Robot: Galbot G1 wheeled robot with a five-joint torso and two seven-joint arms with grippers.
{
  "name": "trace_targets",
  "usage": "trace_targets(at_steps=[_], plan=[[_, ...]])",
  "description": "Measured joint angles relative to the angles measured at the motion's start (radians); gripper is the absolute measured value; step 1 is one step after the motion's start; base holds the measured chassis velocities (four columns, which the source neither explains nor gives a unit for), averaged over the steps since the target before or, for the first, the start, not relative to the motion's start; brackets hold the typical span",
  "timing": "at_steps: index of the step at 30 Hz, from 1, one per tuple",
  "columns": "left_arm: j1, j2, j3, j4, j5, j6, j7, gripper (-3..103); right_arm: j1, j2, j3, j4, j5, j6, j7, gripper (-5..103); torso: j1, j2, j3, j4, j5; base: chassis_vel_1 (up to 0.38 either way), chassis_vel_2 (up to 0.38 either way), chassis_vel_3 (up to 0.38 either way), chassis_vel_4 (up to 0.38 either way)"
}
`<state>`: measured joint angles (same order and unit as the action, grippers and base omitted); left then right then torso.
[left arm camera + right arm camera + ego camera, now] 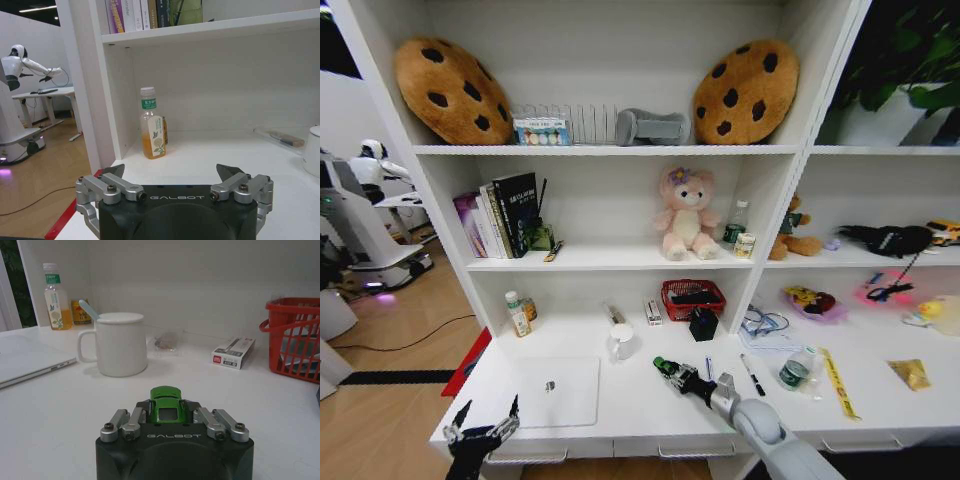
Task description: Organize the objects on the table.
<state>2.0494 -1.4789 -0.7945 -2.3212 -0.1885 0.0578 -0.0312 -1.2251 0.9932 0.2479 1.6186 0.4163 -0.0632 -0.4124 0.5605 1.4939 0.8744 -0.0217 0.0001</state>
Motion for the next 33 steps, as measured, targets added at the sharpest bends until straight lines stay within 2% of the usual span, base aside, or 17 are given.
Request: trace_targets(at_steps=[4,10,14,17,21,24,26,27,30,31,33], plan=[[-0.001,0.0,0.0,0.002,0.0,0.0,-0.003,100,-0.031,-0.012,0.04,0.066,0.015,-0.001,0.02,36,0.0,0.0,0.0,0.0002,0.0,0.0,0.0,0.0,0.0],[-0.011,-0.005,0.016,0.017,0.01,-0.001,-0.014,100,-0.119,-0.058,0.157,0.258,0.017,0.037,0.087,36,0.0,0.0,0.0,-0.0002,-0.0001,0.0,0.0,0.0,0.0],[-0.011,-0.006,0.023,0.019,0.016,-0.004,-0.014,100,-0.113,-0.086,0.182,0.326,0.041,0.044,0.108,36,0.0,0.0,0.0,0.0,-0.0001,0.0,0.0,0.0,0.0],[-0.011,-0.007,0.026,0.02,0.022,-0.007,-0.014,100,-0.079,-0.113,0.189,0.392,0.091,0.019,0.125,36,0.0,0.0,0.0,0.0004,-0.0002,0.0,0.0,0.0,0.0],[-0.008,-0.013,0.029,0.02,0.032,-0.017,-0.014,100,0.059,-0.182,0.161,0.464,0.181,-0.024,0.13,36,0.0,0.0,0.0,0.0001,-0.0002,0.0,0.0,0.0,0.0],[-0.01,-0.019,0.034,0.027,0.042,-0.024,-0.014,100,0.162,-0.2,0.119,0.459,0.227,-0.053,0.131,36,0.0,0.0,0.0,0.0003,-0.0003,0.0,0.0,0.0,0.0],[-0.014,-0.028,0.042,0.03,0.053,-0.027,-0.014,100,0.257,-0.203,0.079,0.428,0.272,-0.083,0.131,36,0.0,0.0,0.0,0.0003,-0.0001,0.0,0.0,0.0,0.0],[-0.014,-0.028,0.042,0.03,0.053,-0.027,-0.014,100,0.257,-0.203,0.079,0.428,0.272,-0.083,0.131,36,0.0,0.0,0.0,0.0003,-0.0001,0.0,0.0,0.0,0.0],[-0.014,-0.047,0.054,0.041,0.077,-0.038,-0.013,100,0.431,-0.224,-0.012,0.347,0.375,-0.119,0.106,36,0.0,0.0,0.0,0.0001,0.0001,0.0,0.0,0.0,0.0],[-0.014,-0.047,0.054,0.041,0.077,-0.038,-0.013,100,0.431,-0.224,-0.012,0.347,0.375,-0.119,0.106,36,0.0,0.0,0.0,0.0001,0.0001,0.0,0.0,0.0,0.0],[-0.014,-0.06,0.057,0.047,0.089,-0.048,-0.011,100,0.557,-0.235,-0.094,0.271,0.42,-0.124,0.064,36,0.0,0.0,0.0,0.0002,-0.0002,0.0,0.0,0.0,0.0]])
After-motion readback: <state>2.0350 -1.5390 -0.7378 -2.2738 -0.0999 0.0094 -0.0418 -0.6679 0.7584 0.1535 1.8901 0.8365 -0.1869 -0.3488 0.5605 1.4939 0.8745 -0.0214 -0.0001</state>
